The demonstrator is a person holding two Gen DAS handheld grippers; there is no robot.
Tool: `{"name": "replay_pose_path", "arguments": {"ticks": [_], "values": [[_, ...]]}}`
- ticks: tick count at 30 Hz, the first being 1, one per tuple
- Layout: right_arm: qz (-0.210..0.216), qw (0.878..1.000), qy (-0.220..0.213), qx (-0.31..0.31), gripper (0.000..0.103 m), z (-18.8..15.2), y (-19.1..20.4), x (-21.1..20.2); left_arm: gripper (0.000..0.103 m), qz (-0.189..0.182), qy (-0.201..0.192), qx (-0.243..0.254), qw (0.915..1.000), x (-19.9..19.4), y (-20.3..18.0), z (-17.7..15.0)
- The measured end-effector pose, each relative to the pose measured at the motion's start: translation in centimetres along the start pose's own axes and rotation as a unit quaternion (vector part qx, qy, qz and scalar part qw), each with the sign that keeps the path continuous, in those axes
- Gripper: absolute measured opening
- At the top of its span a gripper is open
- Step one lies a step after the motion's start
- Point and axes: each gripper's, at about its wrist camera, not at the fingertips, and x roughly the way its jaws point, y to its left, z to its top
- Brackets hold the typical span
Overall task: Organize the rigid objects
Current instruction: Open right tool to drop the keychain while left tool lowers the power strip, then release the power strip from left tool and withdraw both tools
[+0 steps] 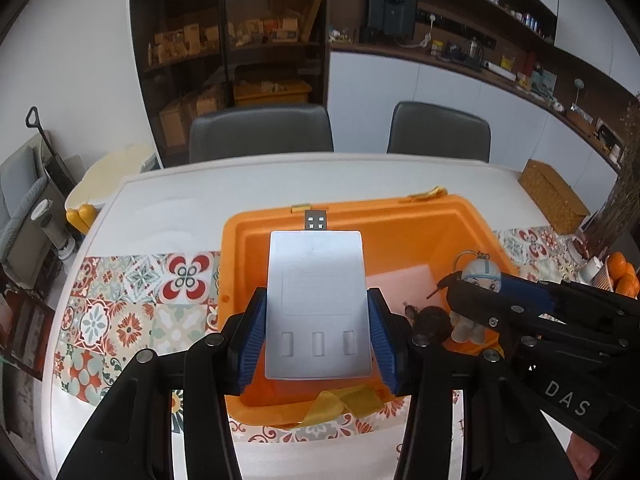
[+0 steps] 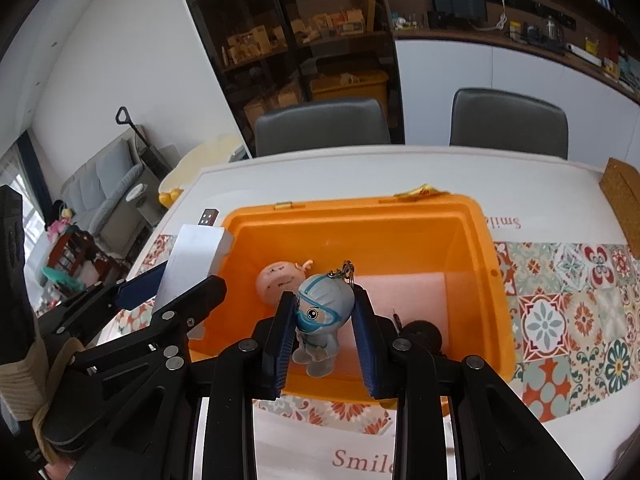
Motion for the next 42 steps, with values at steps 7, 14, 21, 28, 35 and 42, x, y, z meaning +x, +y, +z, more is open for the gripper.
{"name": "replay_pose_path", "arguments": {"ticks": [7,14,21,28,35,42], "values": [[0.005,0.999,0.039,0.018,0.029,-0.5,-1.2,2.5,0.048,-0.002,0.034,0.002,0.9994,2.3,0.0,-0.6],[0.000,0.998,0.056,0.022,0.029,-0.8,-1.7,4.0,0.048,-0.002,0.059,0.005,0.9983,4.0,0.0,-1.0],[-0.004,0.998,0.066,0.021,0.029,-0.6,-2.0,4.9,0.049,-0.001,0.083,0.003,0.9965,5.2,0.1,-1.3],[-0.005,0.997,0.068,0.025,0.029,-0.7,-2.1,5.0,0.069,0.015,0.092,-0.005,0.9956,5.1,0.5,-1.2],[-0.002,0.997,0.069,0.025,0.029,-0.6,-2.2,5.0,0.089,0.055,0.074,-0.021,0.9955,3.3,1.9,-0.9],[-0.005,0.997,0.064,0.030,0.052,-0.2,-1.8,5.1,0.091,0.071,0.067,-0.041,0.9944,2.2,3.3,-1.1]]}}
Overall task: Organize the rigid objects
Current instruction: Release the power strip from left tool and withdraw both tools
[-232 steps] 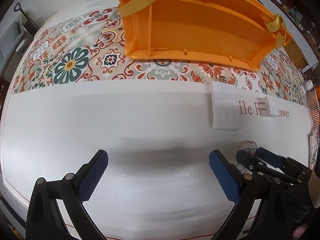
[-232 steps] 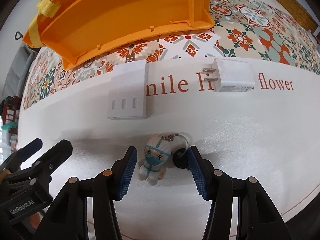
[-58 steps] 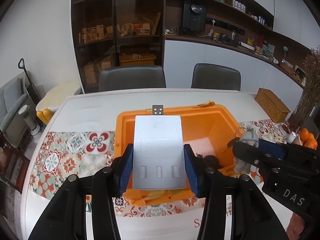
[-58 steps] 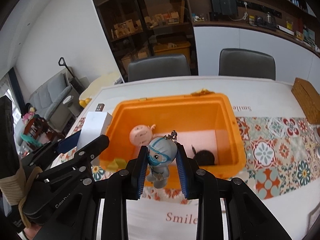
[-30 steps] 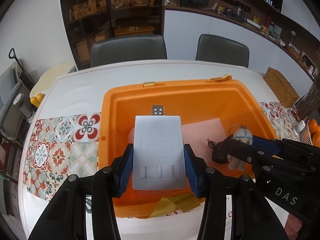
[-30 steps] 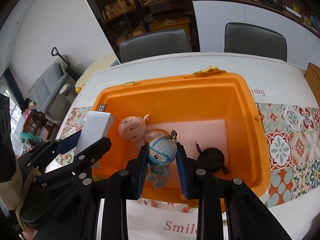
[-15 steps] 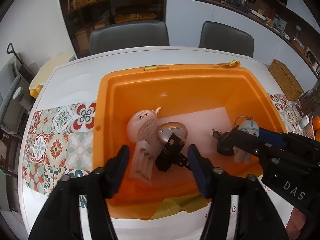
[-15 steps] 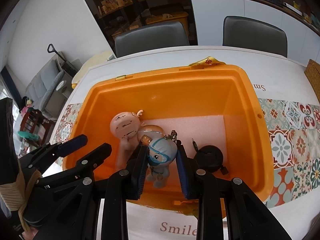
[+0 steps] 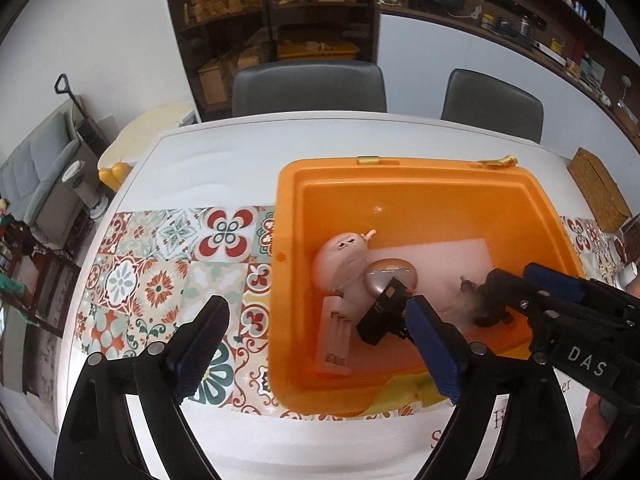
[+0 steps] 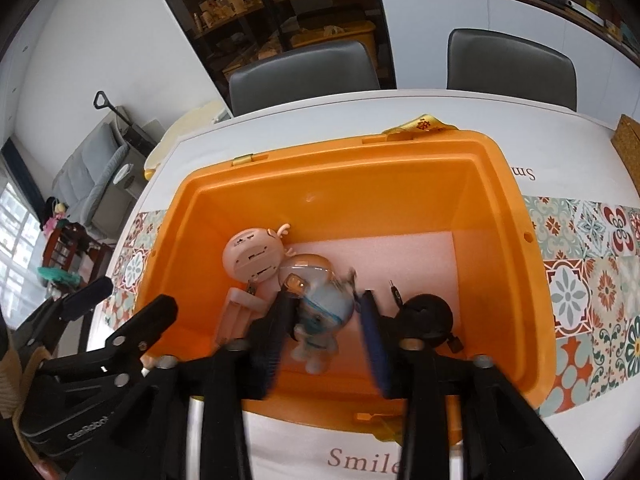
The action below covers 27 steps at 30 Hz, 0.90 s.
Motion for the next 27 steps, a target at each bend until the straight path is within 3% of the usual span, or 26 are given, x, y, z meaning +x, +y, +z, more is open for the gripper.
{"name": "replay_pose_path", "arguments": {"ticks": [7,27], "values": [[-0.020,1.000,-0.013,0.006,0.052,-0.6,0.1,-1.6,0.091,-0.003,0.000,-0.019,0.9998,-1.0,0.7,-0.9],[-0.042,0.997,-0.065,0.025,0.072,-5.0,-1.6,-9.2,0.102,-0.023,-0.045,-0.027,0.9983,-6.8,-1.9,-4.3]]}}
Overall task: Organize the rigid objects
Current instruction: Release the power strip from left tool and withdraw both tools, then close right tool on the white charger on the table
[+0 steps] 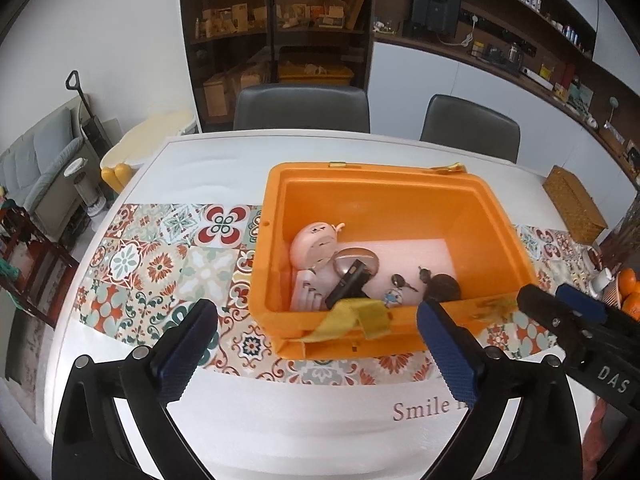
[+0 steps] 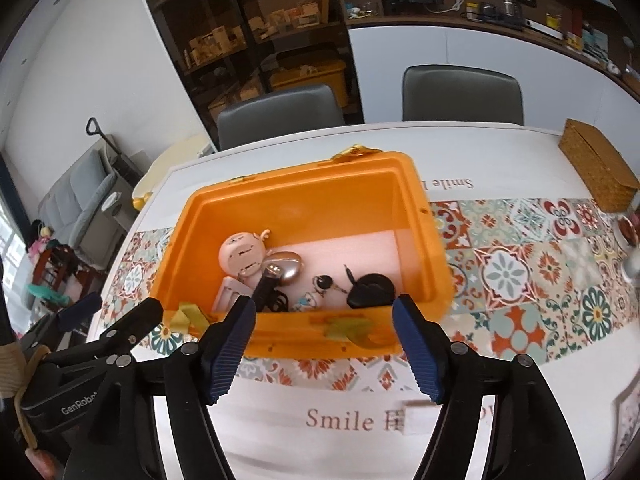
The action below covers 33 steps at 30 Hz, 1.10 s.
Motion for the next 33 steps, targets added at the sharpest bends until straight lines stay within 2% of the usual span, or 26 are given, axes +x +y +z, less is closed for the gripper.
{"name": "replay_pose_path", "arguments": {"ticks": [3,9,20,33], "values": [[-0.003,1.000,0.004,0.008,0.073,-0.6,-0.8,-0.3,0.103,-0.004,-0.006,-0.011,0.9999,-0.6,-0.4,-0.7],[-0.013,1.000,0.015,0.019,0.073,-2.2,-2.3,-0.3,0.103,-0.002,-0.009,0.004,1.0000,-0.6,-1.8,-1.9],[-0.024,0.998,0.054,0.029,0.073,-5.3,-4.4,1.3,0.103,-0.006,0.042,0.021,0.9989,1.9,-3.4,-5.3],[-0.025,0.993,0.111,0.042,0.073,-8.8,-6.2,4.3,0.103,0.010,0.098,0.022,0.9949,4.9,-3.9,-8.7]]}}
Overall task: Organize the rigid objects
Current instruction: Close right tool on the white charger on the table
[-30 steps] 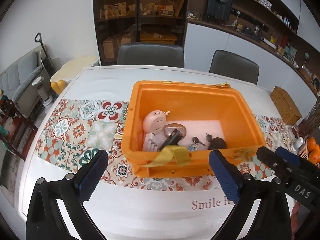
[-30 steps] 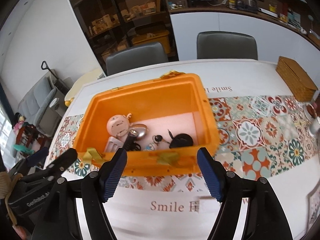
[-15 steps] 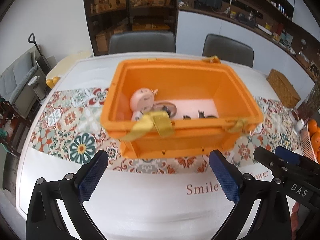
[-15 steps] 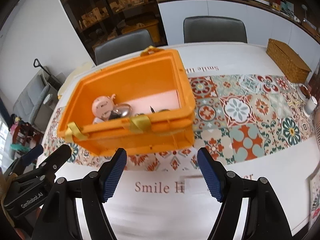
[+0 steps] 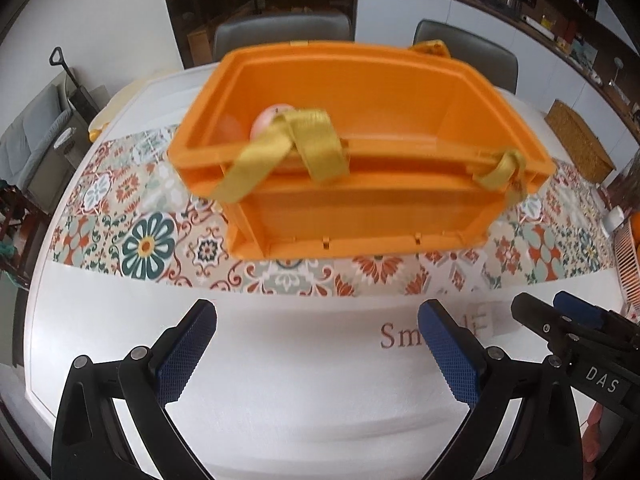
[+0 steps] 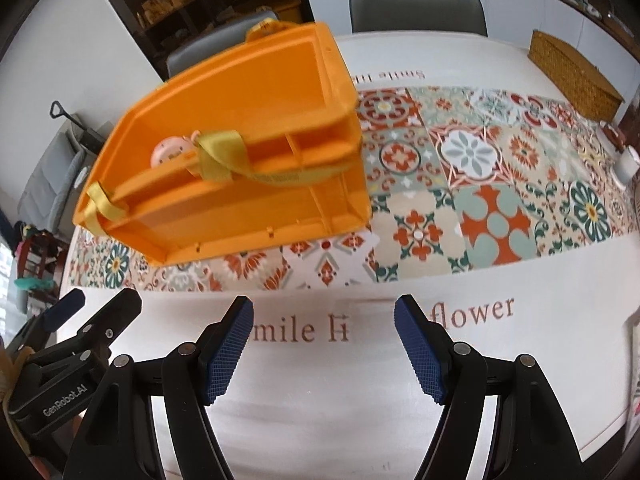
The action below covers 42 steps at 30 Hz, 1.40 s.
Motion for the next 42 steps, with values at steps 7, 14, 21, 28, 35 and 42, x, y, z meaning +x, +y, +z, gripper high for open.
{"name": "replay_pose_path", "arguments": {"ticks": [7,14,21,28,35,42], "values": [[-0.001,1.000,0.026,0.003,0.073,-1.0,-0.9,1.9,0.103,0.006,0.027,0.001,0.9996,1.6,-0.5,-1.2],[-0.004,0.999,0.044,0.001,0.073,-1.5,-1.4,3.3,0.103,0.012,0.045,0.007,0.9989,3.1,-1.3,-1.8],[-0.009,0.998,0.063,-0.003,0.073,-1.7,-2.0,5.3,0.103,0.023,0.069,0.013,0.9973,5.1,-2.0,-2.3],[-0.014,0.997,0.077,-0.002,0.073,-1.8,-2.6,7.0,0.103,0.025,0.092,0.018,0.9953,6.9,-2.6,-2.6],[-0.019,0.996,0.085,-0.003,0.073,-1.8,-3.0,8.3,0.103,0.028,0.099,0.022,0.9945,8.1,-2.7,-2.6],[-0.041,0.996,0.073,-0.021,0.070,-1.4,-2.6,8.9,0.103,0.030,0.106,0.024,0.9936,8.9,-2.5,-2.9]]}}
